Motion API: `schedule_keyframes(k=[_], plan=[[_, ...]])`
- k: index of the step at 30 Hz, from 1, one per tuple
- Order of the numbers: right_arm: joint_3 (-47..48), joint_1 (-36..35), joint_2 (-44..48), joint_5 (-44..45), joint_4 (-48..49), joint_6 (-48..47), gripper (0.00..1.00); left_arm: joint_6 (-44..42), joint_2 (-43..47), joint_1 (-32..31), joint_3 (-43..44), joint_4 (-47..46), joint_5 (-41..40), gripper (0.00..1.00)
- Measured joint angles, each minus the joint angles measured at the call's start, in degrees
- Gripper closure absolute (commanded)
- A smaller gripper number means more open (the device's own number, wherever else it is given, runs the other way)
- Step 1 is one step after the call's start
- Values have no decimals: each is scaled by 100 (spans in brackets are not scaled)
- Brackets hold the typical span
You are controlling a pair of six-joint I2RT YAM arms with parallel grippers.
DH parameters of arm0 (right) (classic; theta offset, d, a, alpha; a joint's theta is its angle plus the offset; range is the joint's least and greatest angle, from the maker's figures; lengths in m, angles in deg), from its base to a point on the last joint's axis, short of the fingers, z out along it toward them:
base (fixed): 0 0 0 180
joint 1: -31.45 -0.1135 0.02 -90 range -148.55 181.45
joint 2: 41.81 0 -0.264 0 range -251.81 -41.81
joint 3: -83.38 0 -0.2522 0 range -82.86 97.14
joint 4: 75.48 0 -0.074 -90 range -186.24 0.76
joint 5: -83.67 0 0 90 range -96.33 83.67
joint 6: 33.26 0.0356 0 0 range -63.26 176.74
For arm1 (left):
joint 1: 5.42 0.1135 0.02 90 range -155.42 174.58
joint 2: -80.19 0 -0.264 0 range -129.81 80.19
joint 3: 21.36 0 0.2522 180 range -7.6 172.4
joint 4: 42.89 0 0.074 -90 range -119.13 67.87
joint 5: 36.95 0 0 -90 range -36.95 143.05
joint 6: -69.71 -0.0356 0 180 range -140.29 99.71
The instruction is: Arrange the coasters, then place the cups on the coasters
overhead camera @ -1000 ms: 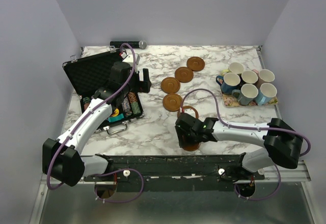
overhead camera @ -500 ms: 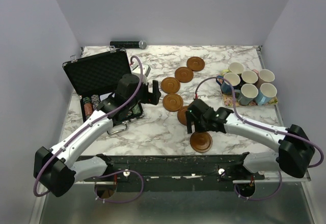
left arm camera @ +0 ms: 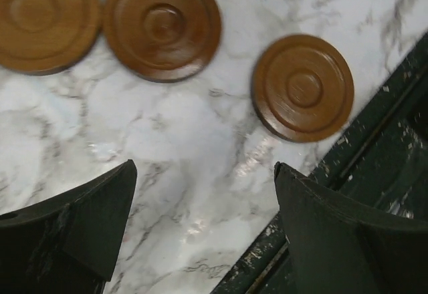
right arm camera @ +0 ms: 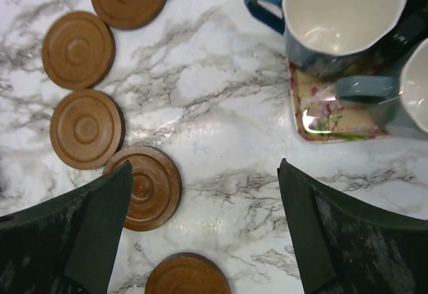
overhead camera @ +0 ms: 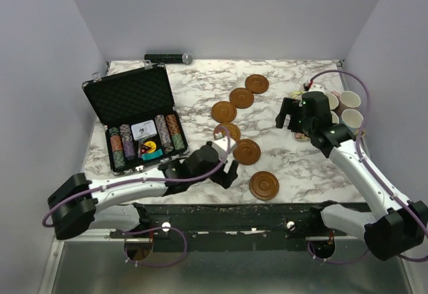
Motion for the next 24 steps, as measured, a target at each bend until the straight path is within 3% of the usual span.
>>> schedule_keyframes(k=[5, 8, 24], plan=[[142, 297, 599, -190, 111, -168, 3, -566, -1158, -1187, 232, -350, -50, 15], [153, 313, 861, -350, 164, -197, 4, -802, -1731, -1517, 476, -393, -90, 16], [153, 321, 1421, -693, 146, -199, 3, -1217, -3012, -1718, 1047, -728, -208, 23]])
